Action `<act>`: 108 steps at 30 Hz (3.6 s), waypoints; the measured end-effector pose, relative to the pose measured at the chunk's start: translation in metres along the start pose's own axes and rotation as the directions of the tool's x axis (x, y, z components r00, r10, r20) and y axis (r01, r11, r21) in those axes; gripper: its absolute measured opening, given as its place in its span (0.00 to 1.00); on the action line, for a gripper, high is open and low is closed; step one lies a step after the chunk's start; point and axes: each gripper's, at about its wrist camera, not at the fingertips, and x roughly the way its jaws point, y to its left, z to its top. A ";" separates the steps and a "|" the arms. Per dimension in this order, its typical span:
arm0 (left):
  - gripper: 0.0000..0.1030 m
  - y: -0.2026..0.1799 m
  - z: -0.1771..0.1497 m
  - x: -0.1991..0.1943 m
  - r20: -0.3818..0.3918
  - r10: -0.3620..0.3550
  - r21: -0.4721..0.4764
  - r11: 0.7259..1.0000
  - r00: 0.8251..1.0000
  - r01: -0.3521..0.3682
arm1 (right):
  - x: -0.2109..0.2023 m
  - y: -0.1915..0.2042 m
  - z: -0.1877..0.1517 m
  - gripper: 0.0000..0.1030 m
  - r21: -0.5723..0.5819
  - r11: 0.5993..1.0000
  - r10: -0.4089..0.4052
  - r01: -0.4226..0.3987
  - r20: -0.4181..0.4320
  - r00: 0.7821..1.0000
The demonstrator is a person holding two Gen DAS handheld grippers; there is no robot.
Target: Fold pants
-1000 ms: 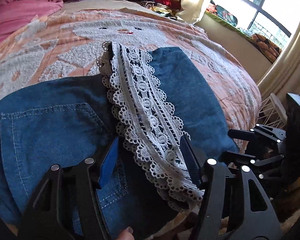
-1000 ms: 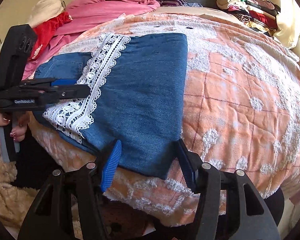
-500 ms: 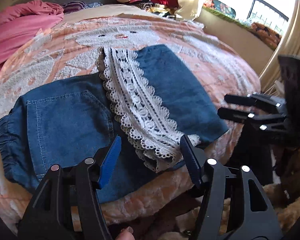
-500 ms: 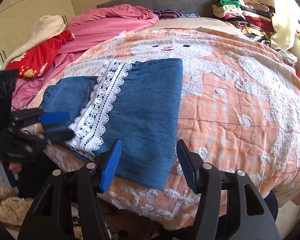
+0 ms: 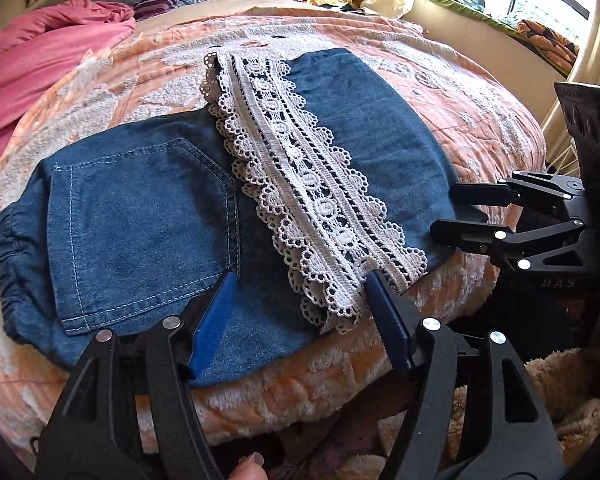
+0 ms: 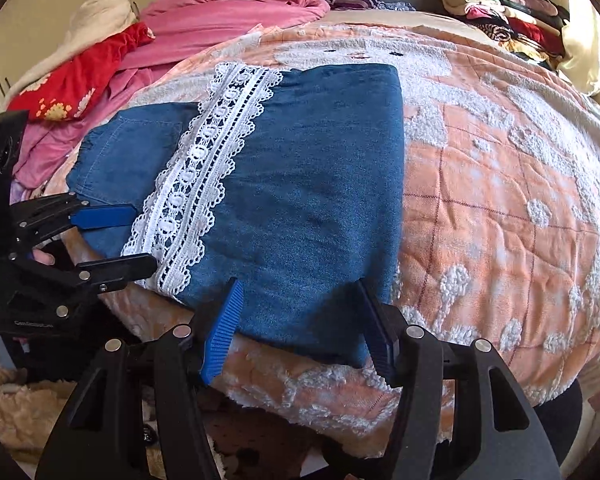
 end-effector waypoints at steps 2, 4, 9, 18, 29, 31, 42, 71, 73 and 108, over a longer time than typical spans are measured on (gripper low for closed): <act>0.57 0.001 0.001 -0.004 0.009 -0.005 -0.014 1.000 1.000 0.005 | -0.004 -0.001 0.000 0.54 0.006 1.000 0.005 -0.005 0.008 1.000; 0.57 0.004 0.001 -0.009 0.020 -0.021 -0.027 0.999 1.000 0.022 | -0.010 -0.003 0.002 0.54 0.024 1.000 0.018 -0.018 0.023 1.000; 0.57 0.007 0.002 -0.021 0.047 -0.011 -0.043 0.999 0.999 0.013 | -0.022 -0.005 0.005 0.56 0.038 0.999 0.028 -0.030 0.049 0.998; 0.62 0.019 0.002 -0.043 0.087 0.022 -0.083 0.996 0.996 -0.014 | -0.032 0.003 0.017 0.68 0.031 0.998 0.049 -0.051 0.070 0.996; 0.67 0.059 -0.014 -0.069 0.111 0.095 -0.197 0.978 0.989 -0.072 | -0.033 0.035 0.040 0.77 -0.031 0.996 0.087 -0.085 0.082 0.993; 0.67 0.067 -0.019 -0.073 0.113 0.104 -0.228 0.971 0.988 -0.076 | -0.031 0.041 0.045 0.77 -0.045 0.995 0.090 -0.087 0.081 0.993; 0.69 0.116 -0.049 -0.094 0.122 0.152 -0.373 0.923 0.981 -0.097 | -0.021 0.080 0.077 0.77 -0.143 0.982 0.138 -0.127 0.072 0.988; 0.50 0.152 -0.074 -0.052 0.202 -0.136 -0.633 0.737 0.970 0.236 | 0.078 0.206 0.183 0.77 -0.462 0.813 0.295 -0.355 -0.198 0.935; 0.49 0.154 -0.073 -0.048 0.200 -0.139 -0.642 0.729 0.970 0.237 | 0.087 0.214 0.186 0.77 -0.474 0.792 0.307 -0.384 -0.234 0.922; 0.49 0.129 -0.036 -0.075 0.297 -0.168 -0.579 0.751 0.940 0.317 | 0.055 0.147 0.199 0.38 -0.336 0.730 0.562 -0.595 -0.200 0.803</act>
